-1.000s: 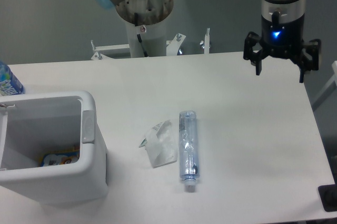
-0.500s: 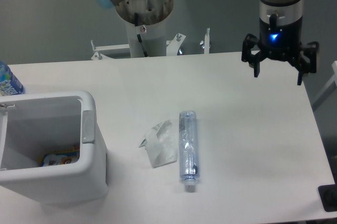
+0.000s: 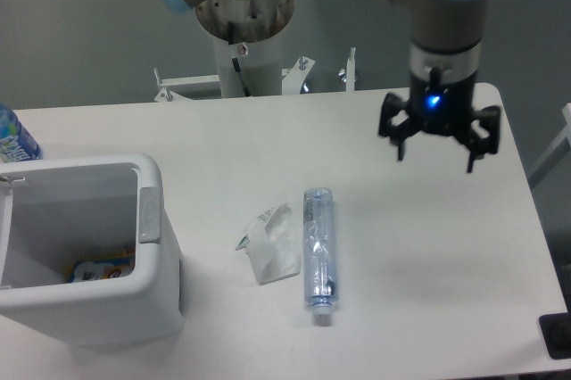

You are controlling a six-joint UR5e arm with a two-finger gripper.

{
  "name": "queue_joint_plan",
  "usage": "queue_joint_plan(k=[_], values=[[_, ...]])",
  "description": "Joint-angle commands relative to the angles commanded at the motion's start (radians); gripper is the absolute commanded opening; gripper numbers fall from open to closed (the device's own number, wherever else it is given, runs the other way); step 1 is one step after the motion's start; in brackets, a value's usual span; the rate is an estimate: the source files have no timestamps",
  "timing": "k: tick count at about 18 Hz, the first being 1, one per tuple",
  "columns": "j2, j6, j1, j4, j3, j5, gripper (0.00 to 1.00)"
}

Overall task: Place the trash in the trash can
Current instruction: 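Move the gripper over the crumpled white tissue and lower it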

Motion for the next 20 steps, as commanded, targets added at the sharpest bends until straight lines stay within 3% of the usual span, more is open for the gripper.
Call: queue_joint_plan(k=[6,13,18,20], values=[[-0.023,-0.026,-0.040,0.005,-0.089,-0.082,1.00],[-0.118,-0.175,-0.133,0.012,-0.100,-0.143,1.00],[-0.161,-0.209,-0.176,0.061,-0.121,-0.135,1.00],[-0.182,-0.232,-0.193,0.132,-0.146,-0.105,1.00]])
